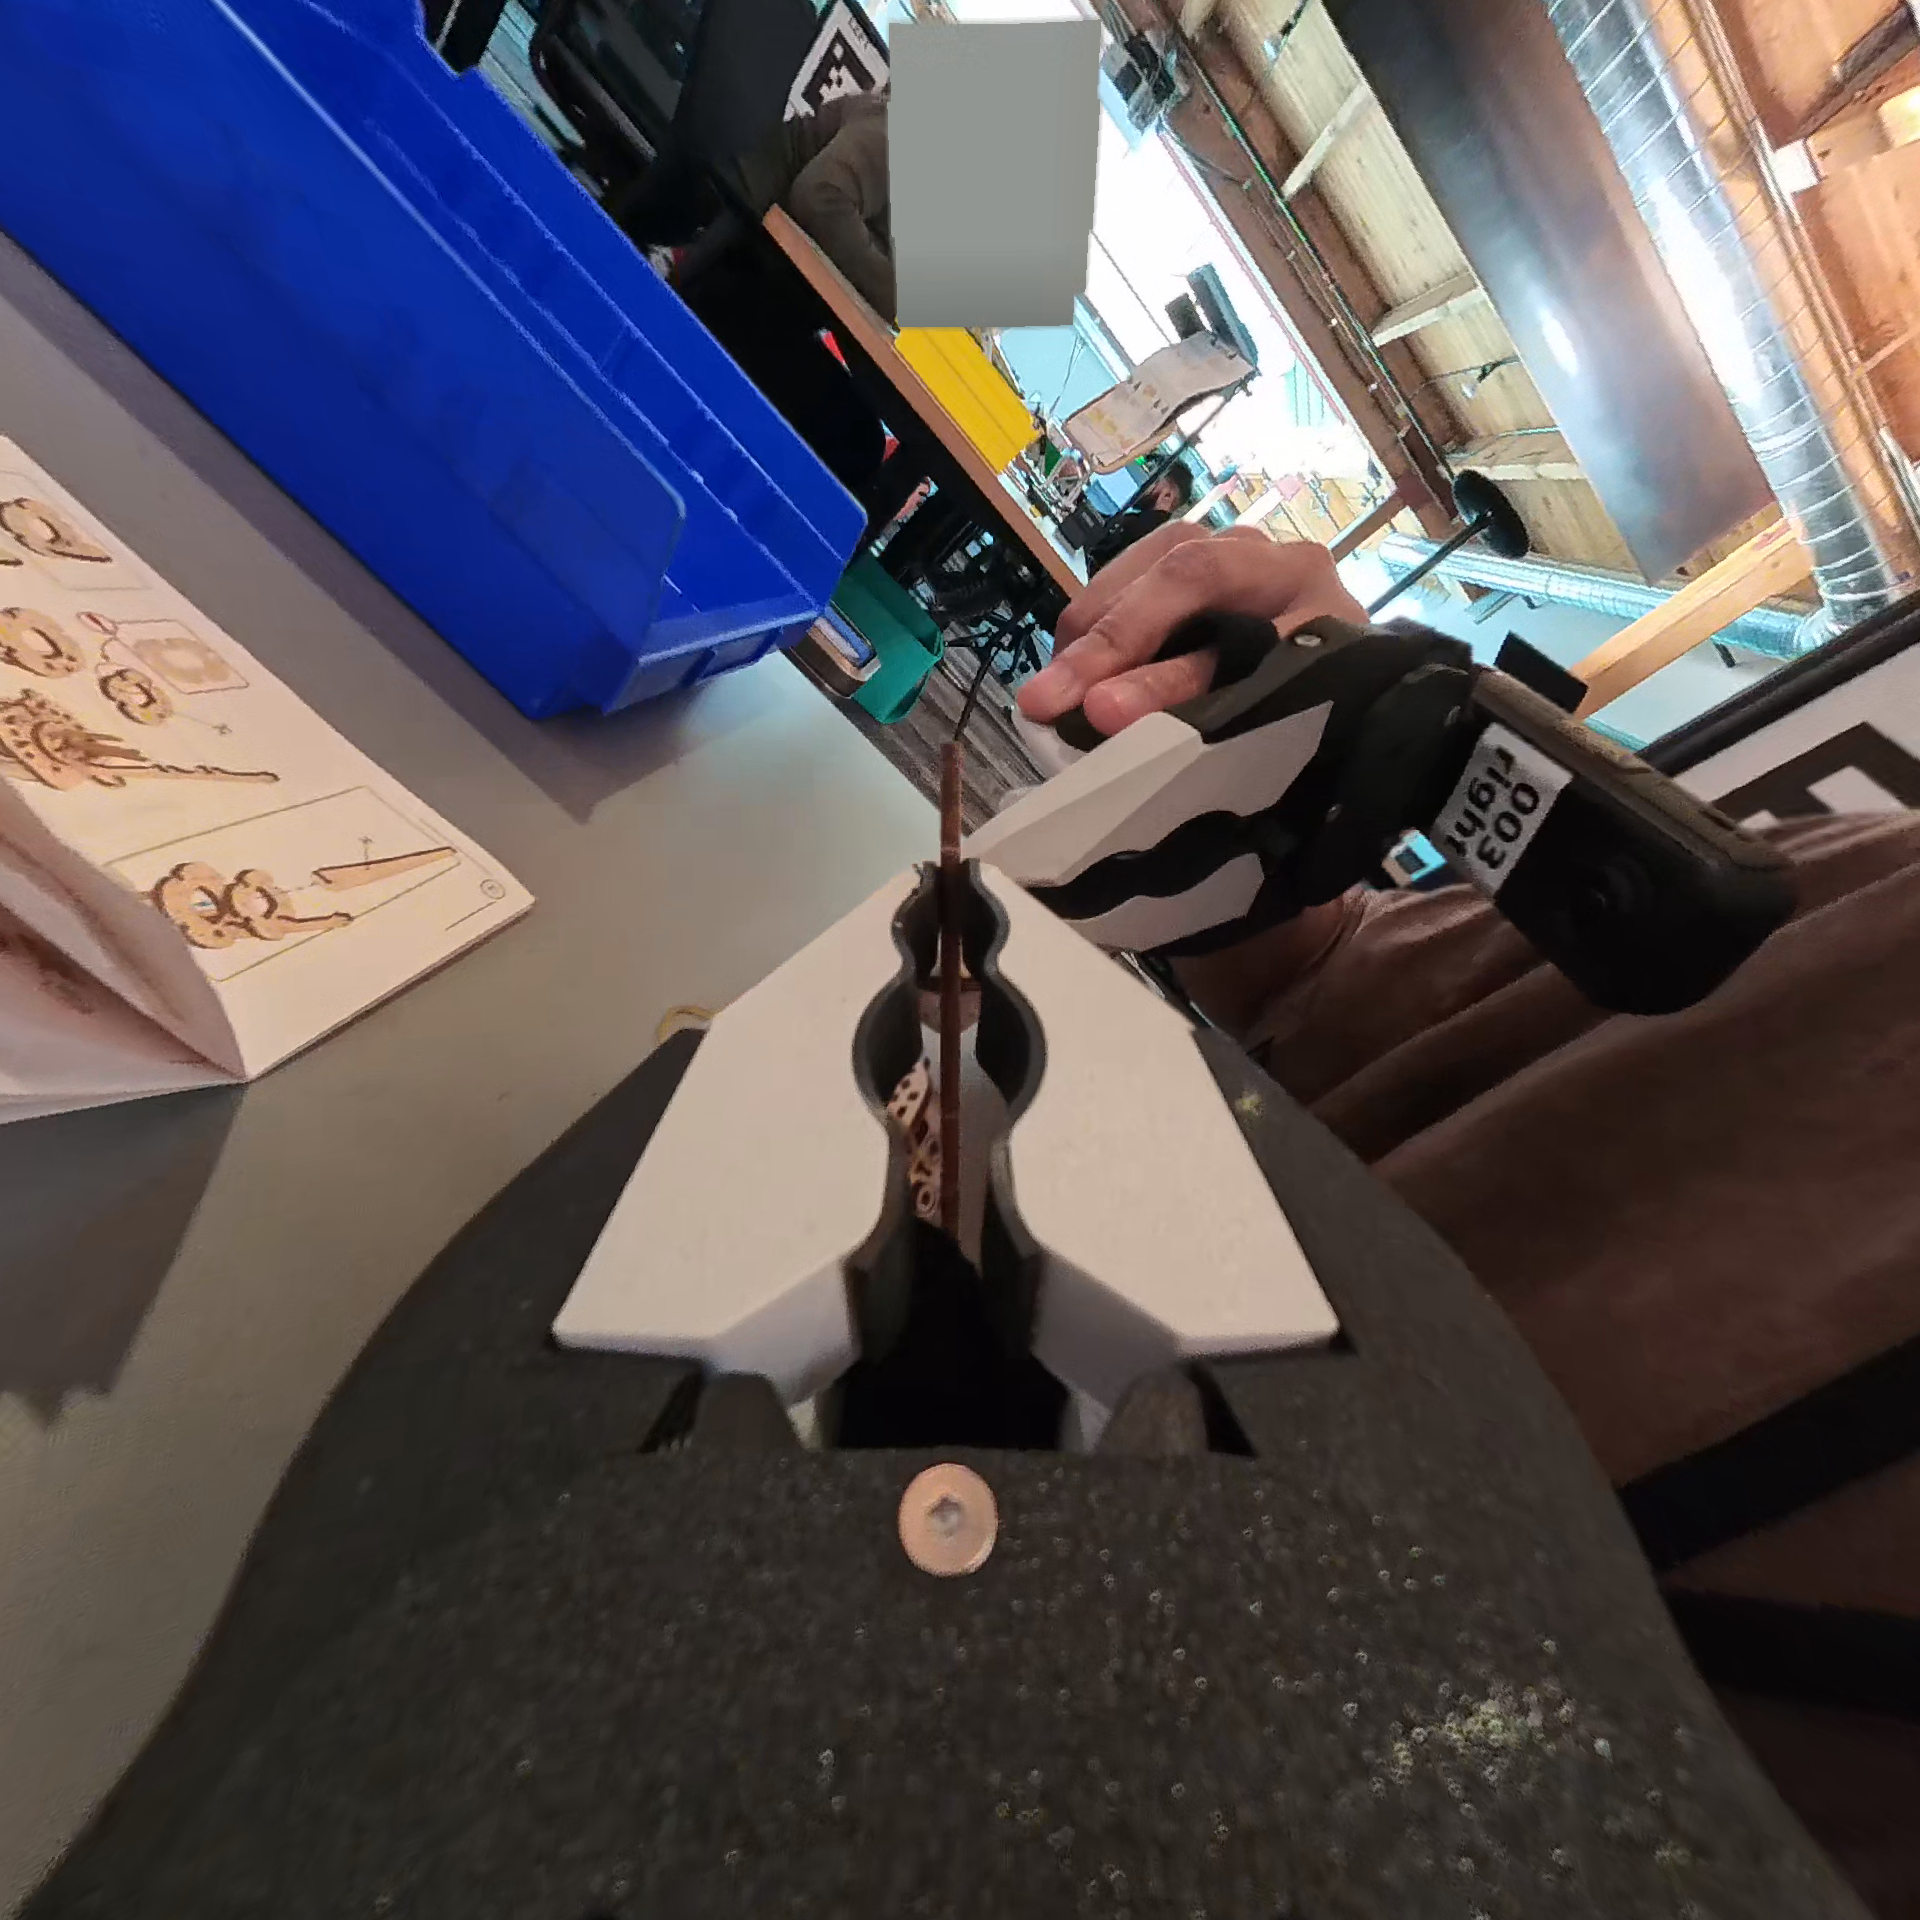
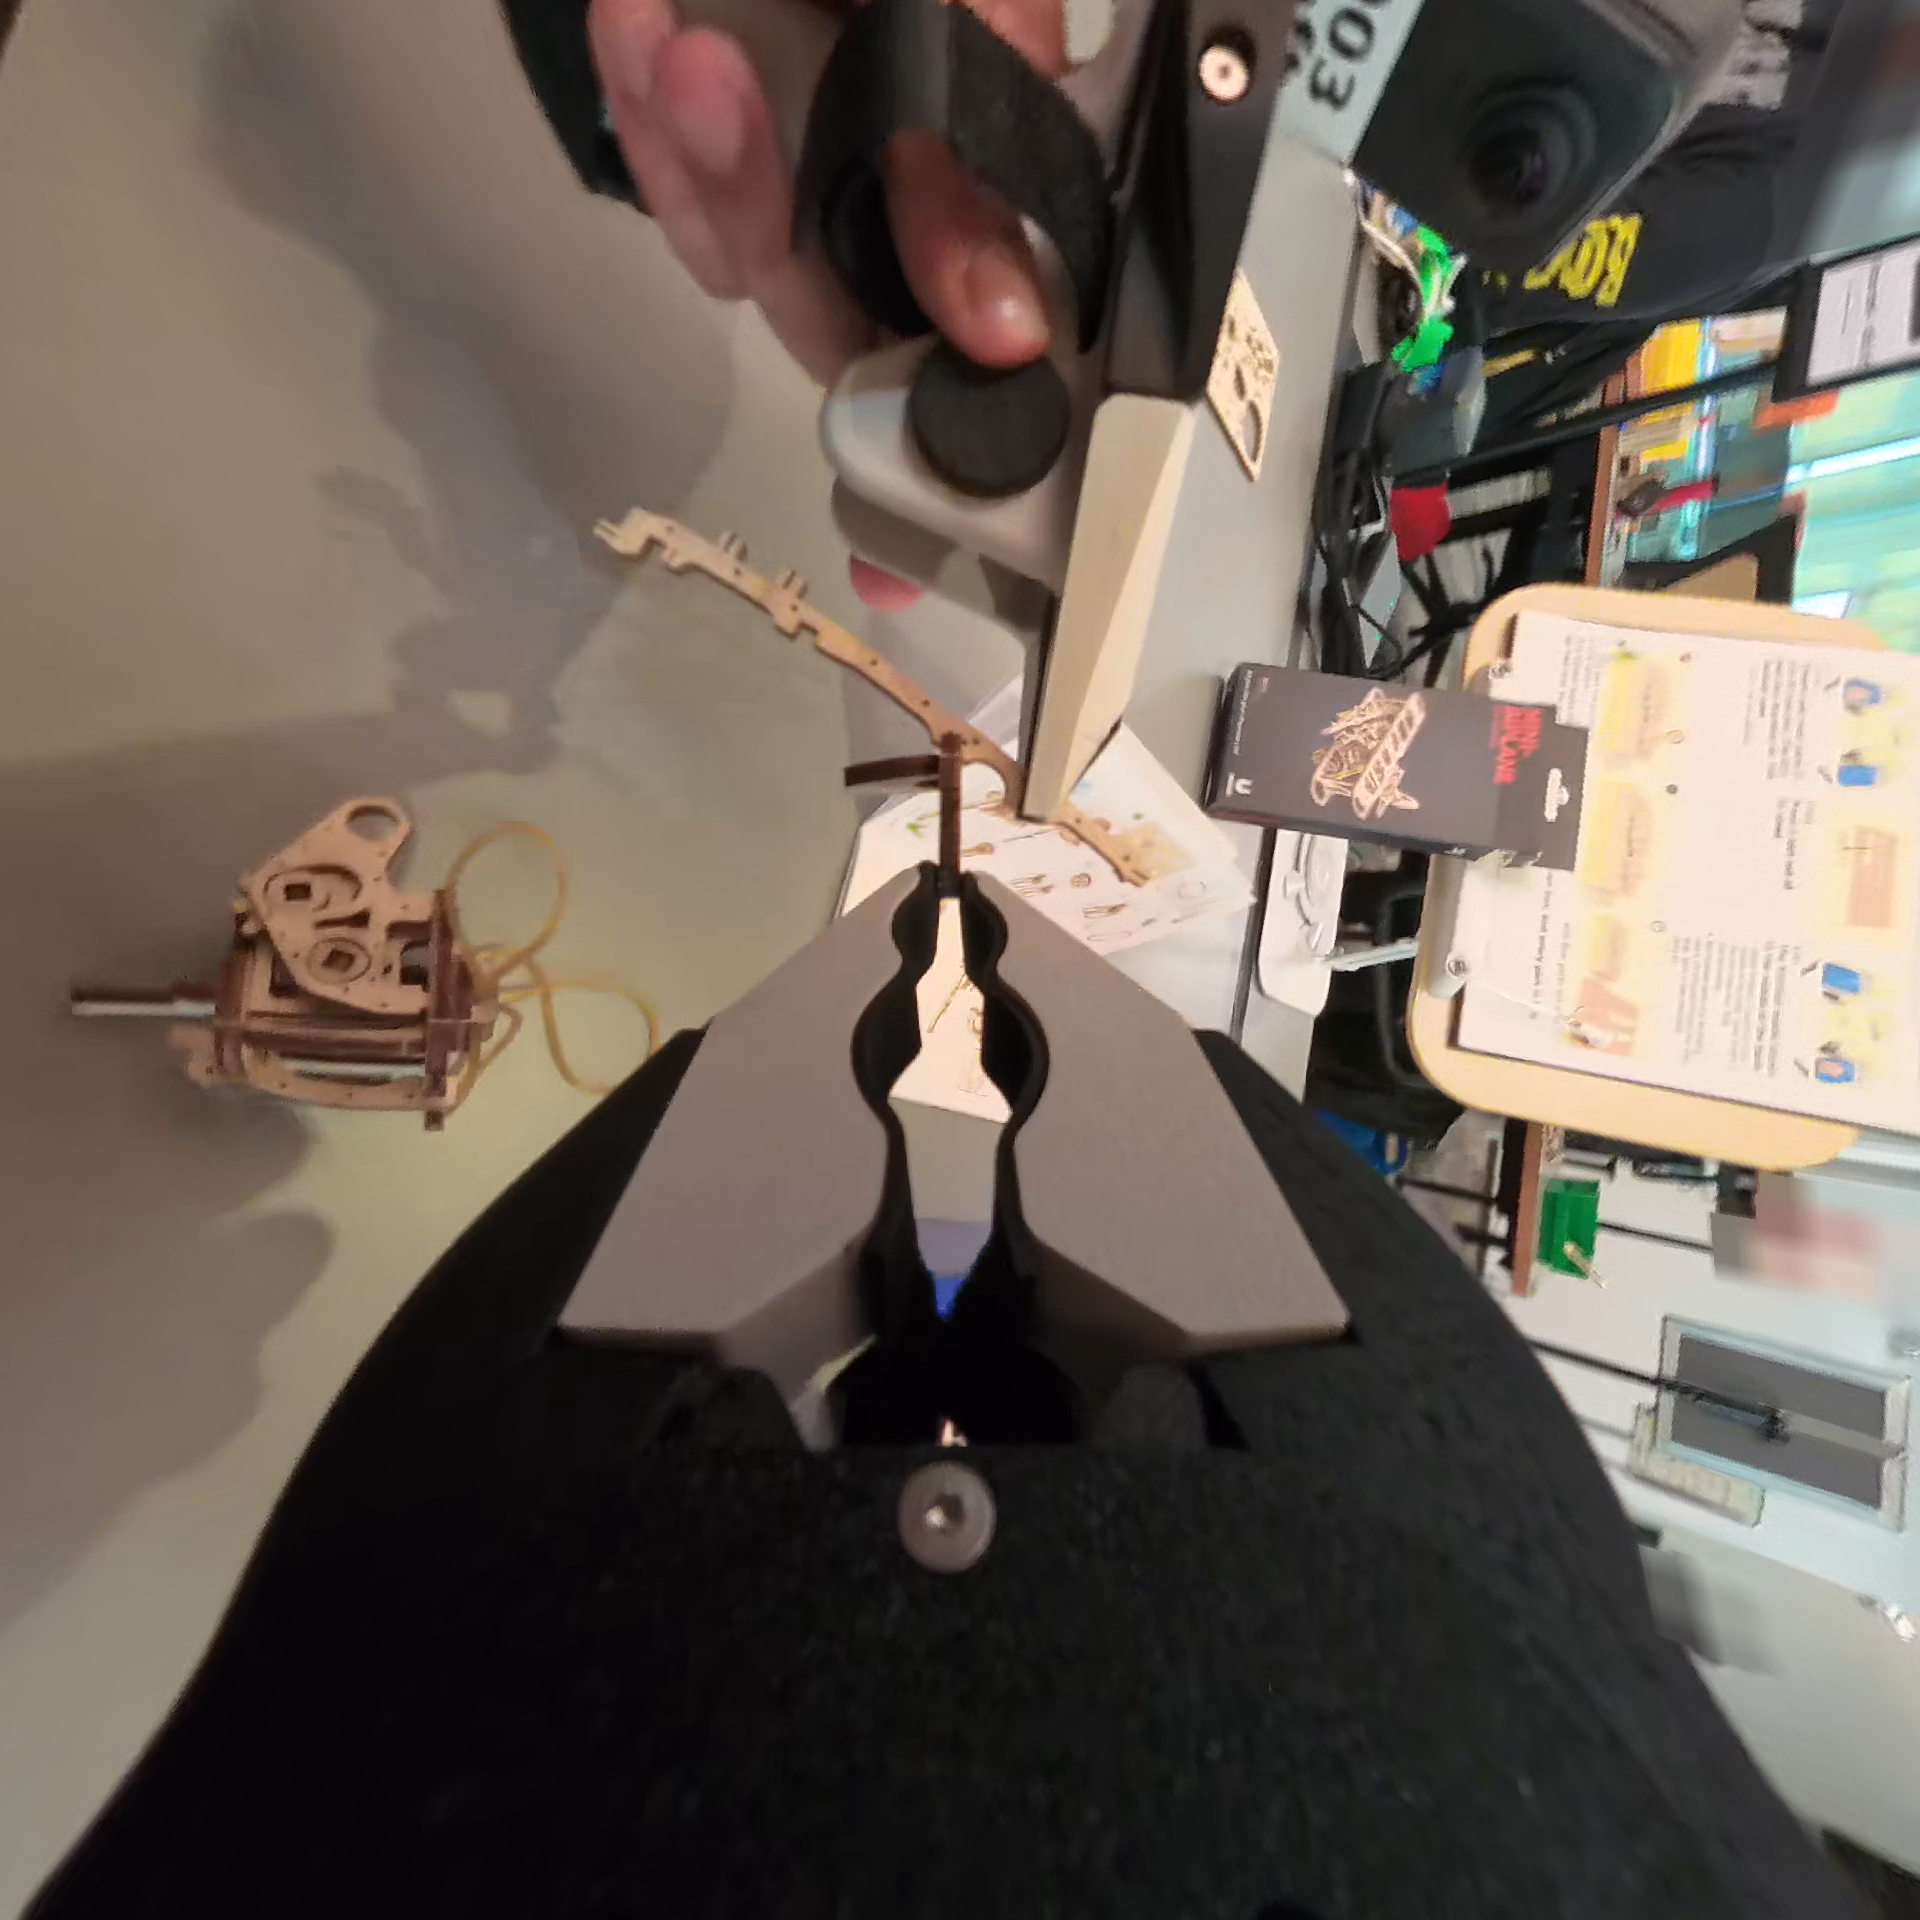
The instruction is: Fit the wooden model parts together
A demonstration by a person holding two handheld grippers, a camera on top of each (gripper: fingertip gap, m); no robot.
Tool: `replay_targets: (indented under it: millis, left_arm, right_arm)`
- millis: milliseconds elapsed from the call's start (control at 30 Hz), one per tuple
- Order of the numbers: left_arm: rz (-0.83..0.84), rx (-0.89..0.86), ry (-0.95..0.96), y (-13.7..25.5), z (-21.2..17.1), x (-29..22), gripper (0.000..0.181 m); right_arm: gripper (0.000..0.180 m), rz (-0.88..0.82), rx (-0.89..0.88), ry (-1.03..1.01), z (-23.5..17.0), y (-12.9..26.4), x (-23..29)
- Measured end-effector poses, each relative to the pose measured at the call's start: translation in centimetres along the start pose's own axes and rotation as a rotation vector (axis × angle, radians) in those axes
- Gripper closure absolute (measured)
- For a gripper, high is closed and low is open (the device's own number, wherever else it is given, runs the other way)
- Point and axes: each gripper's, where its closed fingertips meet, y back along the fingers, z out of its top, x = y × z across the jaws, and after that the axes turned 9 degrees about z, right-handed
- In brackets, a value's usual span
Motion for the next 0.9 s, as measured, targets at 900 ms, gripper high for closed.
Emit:
replay_targets:
  millis: [900]
  left_arm:
    - [0.209,-0.087,-0.033,9.0,7.1,-1.0,0.166]
  right_arm:
    - [0.177,-0.122,-0.473,-0.783,8.4,-1.7,-6.9]
